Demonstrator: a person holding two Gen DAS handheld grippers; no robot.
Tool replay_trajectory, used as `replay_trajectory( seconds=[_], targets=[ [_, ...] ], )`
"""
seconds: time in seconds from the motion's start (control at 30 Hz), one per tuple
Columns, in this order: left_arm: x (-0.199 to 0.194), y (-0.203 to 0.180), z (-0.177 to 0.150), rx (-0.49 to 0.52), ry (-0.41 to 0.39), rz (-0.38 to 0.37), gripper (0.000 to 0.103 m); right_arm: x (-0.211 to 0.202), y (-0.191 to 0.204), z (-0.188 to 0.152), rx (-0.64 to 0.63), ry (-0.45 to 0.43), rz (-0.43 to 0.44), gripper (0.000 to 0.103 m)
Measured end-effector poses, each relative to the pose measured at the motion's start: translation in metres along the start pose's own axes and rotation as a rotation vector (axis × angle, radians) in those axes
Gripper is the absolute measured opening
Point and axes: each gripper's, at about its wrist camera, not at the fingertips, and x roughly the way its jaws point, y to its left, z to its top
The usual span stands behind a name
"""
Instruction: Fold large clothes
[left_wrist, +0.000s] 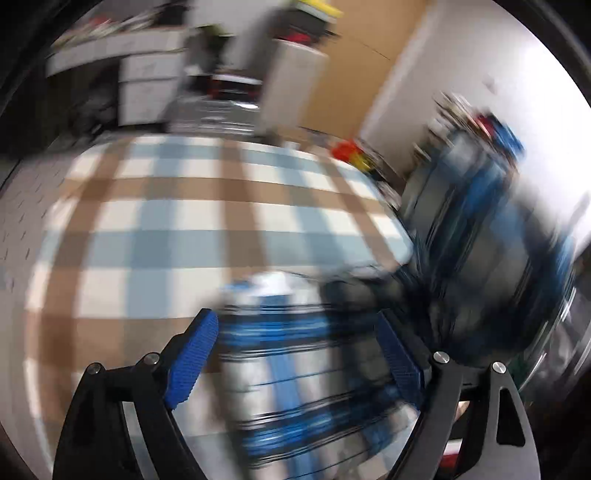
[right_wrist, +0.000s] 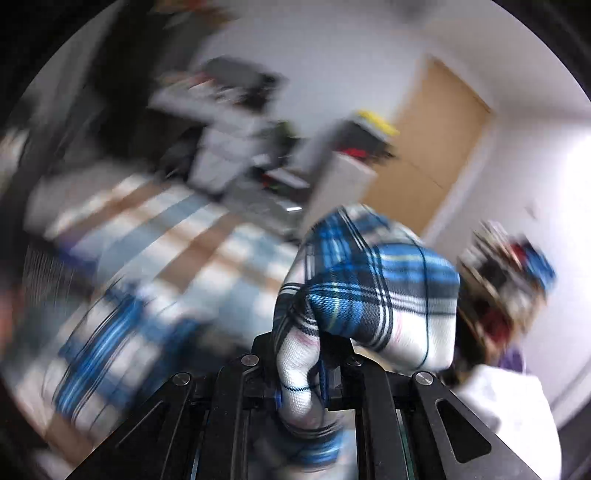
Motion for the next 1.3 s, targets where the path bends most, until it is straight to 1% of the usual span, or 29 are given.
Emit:
replay_trajectory(
  seconds=[0.07,0.1,0.13,0.17,0.2,0.23,0.3,0.33,0.37,0.4,0.47,0.53,0.6,0.63,0.73,0.8,0.83,0.9,0.93,0.97,1.0,1.03,1.07,1.1,1.17,1.2,1.23,1.27,1.3],
  targets=[
    [-0.004,0.034,-0.001,-0.095,0.036,-0.027,0.084,0.013,0.049,-0.016,-0.069,0.055,0.055,0.013],
    [-0.003,0.046,-0.004,-0.127,0.055,-0.019,0.084,0.022,0.075,-0.028,-0.090,0.100,0.102,0.013],
    [-0.002,0.053,-0.007,-0.141,0.071,-0.002,0.084,0.026,0.091,-0.036,-0.110,0.124,0.119,0.013],
    [0.001,0.059,-0.010,-0.149,0.088,0.010,0.084,0.026,0.104,-0.041,-0.131,0.128,0.105,0.014],
    [0.003,0.059,-0.013,-0.148,0.103,0.008,0.084,0.025,0.115,-0.047,-0.145,0.117,0.087,0.019],
    [0.006,0.061,-0.015,-0.145,0.125,0.003,0.084,0.022,0.120,-0.048,-0.141,0.106,0.097,0.023],
    [0.010,0.049,-0.019,-0.144,0.138,-0.007,0.084,0.013,0.125,-0.049,-0.120,0.081,0.148,0.046],
    [0.010,0.042,-0.019,-0.134,0.144,-0.031,0.084,0.006,0.126,-0.052,-0.118,0.069,0.171,0.051],
    [0.010,0.037,-0.017,-0.121,0.145,-0.064,0.084,-0.001,0.127,-0.053,-0.122,0.061,0.198,0.063],
    [0.011,0.033,-0.013,-0.110,0.144,-0.094,0.084,-0.005,0.130,-0.055,-0.115,0.060,0.221,0.069],
    [0.009,0.014,-0.011,-0.066,0.145,-0.155,0.084,-0.011,0.126,-0.060,-0.066,0.065,0.301,0.069],
    [0.016,0.001,-0.006,-0.024,0.147,-0.192,0.084,-0.021,0.107,-0.059,0.028,0.062,0.404,0.069],
    [0.029,-0.014,-0.005,0.019,0.185,-0.227,0.084,-0.033,0.074,-0.059,0.184,0.027,0.509,0.070],
    [0.037,-0.021,-0.006,0.036,0.217,-0.236,0.084,-0.039,0.060,-0.064,0.246,0.015,0.529,0.071],
    [0.062,-0.039,-0.008,0.074,0.285,-0.202,0.084,-0.042,-0.003,-0.084,0.532,-0.056,0.600,0.080],
    [0.081,-0.042,-0.010,0.080,0.348,-0.176,0.084,-0.040,-0.037,-0.100,0.698,-0.087,0.600,0.081],
    [0.090,-0.040,-0.012,0.064,0.376,-0.189,0.084,-0.037,-0.054,-0.109,0.783,-0.092,0.568,0.081],
    [0.107,-0.038,-0.013,0.007,0.431,-0.246,0.083,-0.026,-0.079,-0.125,0.924,-0.081,0.526,0.082],
    [0.109,-0.037,-0.012,-0.021,0.435,-0.285,0.072,-0.020,-0.086,-0.132,0.973,-0.067,0.522,0.082],
    [0.109,-0.037,-0.010,-0.042,0.445,-0.323,0.057,-0.010,-0.095,-0.139,1.031,-0.038,0.527,0.082],
    [0.108,-0.037,-0.006,-0.062,0.458,-0.361,0.033,0.003,-0.101,-0.141,1.082,0.000,0.548,0.082],
    [0.104,-0.038,-0.002,-0.068,0.453,-0.380,0.025,0.019,-0.104,-0.149,1.139,0.059,0.588,0.082],
    [0.096,-0.039,0.003,-0.055,0.422,-0.404,0.020,0.034,-0.103,-0.157,1.189,0.128,0.624,0.083],
    [0.090,-0.039,0.007,-0.053,0.396,-0.423,0.013,0.043,-0.100,-0.163,1.213,0.174,0.657,0.083],
    [0.080,-0.034,0.013,-0.099,0.348,-0.483,0.010,0.064,-0.089,-0.177,1.276,0.277,0.748,0.083],
    [0.069,-0.030,0.018,-0.120,0.316,-0.533,0.009,0.071,-0.083,-0.182,1.303,0.323,0.795,0.082],
    [0.059,-0.029,0.020,-0.121,0.286,-0.561,0.008,0.079,-0.076,-0.185,1.323,0.364,0.845,0.082],
    [0.049,-0.025,0.022,-0.114,0.258,-0.573,0.008,0.082,-0.072,-0.185,1.321,0.388,0.858,0.082],
    [0.041,-0.022,0.022,-0.106,0.238,-0.577,0.008,0.081,-0.071,-0.182,1.306,0.389,0.846,0.081]
  ],
)
